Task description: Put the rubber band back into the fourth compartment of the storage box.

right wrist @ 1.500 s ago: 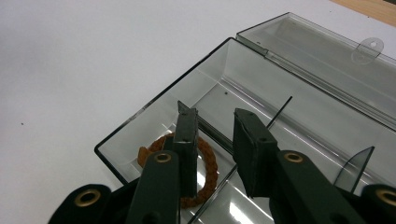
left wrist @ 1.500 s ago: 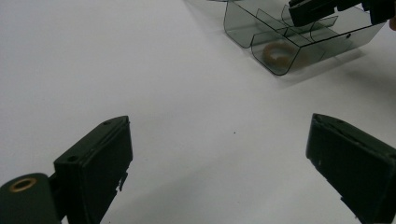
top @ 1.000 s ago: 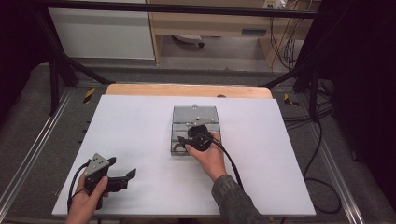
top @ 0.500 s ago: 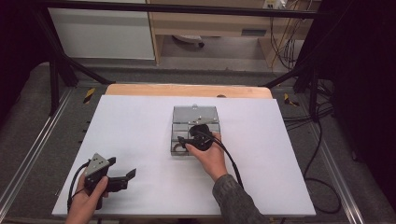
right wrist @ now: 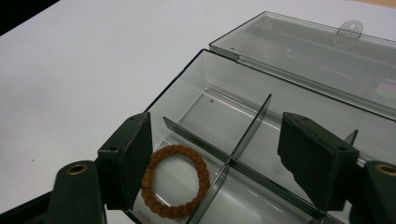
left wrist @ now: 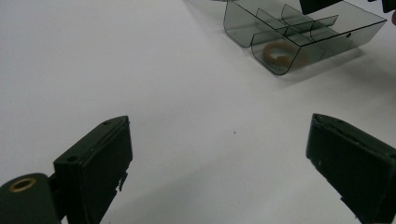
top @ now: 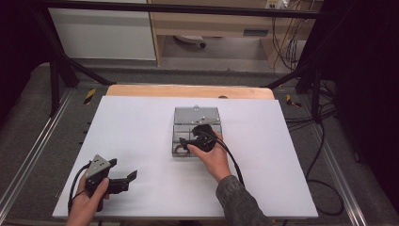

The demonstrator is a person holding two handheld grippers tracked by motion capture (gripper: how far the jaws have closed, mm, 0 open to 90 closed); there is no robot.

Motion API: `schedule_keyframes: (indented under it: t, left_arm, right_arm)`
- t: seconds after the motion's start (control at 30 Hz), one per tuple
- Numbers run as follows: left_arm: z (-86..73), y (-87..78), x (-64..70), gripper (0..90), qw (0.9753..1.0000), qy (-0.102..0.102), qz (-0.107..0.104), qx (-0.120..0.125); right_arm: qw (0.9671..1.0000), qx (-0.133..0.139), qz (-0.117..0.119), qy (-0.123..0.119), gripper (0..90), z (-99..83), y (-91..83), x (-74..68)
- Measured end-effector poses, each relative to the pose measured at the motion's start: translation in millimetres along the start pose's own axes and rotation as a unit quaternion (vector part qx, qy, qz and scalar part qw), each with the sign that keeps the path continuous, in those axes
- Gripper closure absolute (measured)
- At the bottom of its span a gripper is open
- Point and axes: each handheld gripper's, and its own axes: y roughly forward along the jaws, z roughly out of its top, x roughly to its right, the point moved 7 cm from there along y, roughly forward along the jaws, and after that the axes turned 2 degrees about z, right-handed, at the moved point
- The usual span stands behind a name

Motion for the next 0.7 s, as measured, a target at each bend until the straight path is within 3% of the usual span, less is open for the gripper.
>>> schedule_keyframes:
  t: [0.4,0.7]
  left_arm:
    - [0.0,0.2,0.5,6.6,1.0,0.0,-0.001,0.0]
    - [0.3,0.4,1.3,6.6,1.0,-0.001,-0.003,0.001]
  right_arm:
    - [0.9997,0.008,-0.008,0.021,7.5,2.6,-4.4,7.7]
    - [0.9989,0.04,-0.004,0.023,4.6,10.0,-16.0,12.5]
